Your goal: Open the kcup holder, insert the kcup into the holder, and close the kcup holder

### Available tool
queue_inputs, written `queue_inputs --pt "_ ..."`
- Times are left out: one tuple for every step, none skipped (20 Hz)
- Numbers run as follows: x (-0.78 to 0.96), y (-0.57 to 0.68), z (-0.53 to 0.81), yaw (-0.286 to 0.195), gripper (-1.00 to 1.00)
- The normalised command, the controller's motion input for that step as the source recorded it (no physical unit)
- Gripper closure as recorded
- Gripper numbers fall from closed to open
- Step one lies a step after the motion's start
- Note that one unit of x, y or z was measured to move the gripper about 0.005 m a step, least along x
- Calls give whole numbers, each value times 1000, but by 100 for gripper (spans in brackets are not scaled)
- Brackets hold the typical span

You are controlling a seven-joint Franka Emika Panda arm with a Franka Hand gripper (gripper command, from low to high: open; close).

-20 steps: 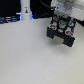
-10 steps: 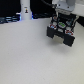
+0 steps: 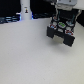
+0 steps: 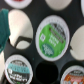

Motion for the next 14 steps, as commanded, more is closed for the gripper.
queue_inputs --pt "744 -474 178 -1 -100" --pt "765 -449 163 0 -100" --pt "791 -423 152 0 -100" --pt "802 -414 149 0 -100" --pt "817 -408 138 1 -100" --pt "831 -382 121 0 -100" --pt "853 -386 97 -5 -100" --pt "867 -358 53 -4 -100" --pt "862 -325 17 -4 -100" --pt "823 -329 -23 -4 -100" --pt "718 -336 -133 3 -100" --pt "636 -314 -221 0 -100" --pt "548 -274 -269 -1 -100" --pt "464 -248 -292 0 -100"
